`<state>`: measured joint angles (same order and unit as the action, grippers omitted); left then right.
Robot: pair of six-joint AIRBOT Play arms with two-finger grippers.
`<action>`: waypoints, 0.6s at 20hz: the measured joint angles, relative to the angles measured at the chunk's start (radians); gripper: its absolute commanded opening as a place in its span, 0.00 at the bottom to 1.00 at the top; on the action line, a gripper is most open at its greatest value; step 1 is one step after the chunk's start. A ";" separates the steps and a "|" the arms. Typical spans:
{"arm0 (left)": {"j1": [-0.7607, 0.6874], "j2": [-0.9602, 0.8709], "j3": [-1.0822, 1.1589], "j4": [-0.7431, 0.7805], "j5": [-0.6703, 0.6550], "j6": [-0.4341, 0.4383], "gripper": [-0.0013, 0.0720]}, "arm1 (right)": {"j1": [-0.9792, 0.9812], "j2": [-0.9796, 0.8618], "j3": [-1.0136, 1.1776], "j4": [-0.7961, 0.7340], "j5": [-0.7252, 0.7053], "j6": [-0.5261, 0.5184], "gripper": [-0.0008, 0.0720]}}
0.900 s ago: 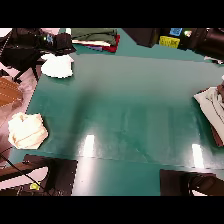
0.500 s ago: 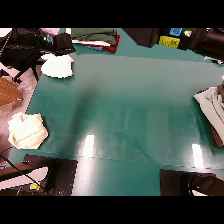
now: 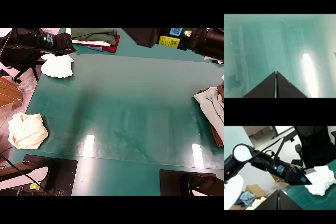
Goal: Fold the shirts.
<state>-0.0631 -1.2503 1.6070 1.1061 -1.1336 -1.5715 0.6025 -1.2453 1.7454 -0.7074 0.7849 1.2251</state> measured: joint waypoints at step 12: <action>0.000 0.000 0.000 -0.008 0.025 0.000 0.07 | 0.000 0.000 0.000 0.000 0.000 0.000 0.04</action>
<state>-0.0631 -1.2503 1.6070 1.0981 -1.1088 -1.5715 0.6025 -1.2453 1.7454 -0.7071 0.7845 1.2251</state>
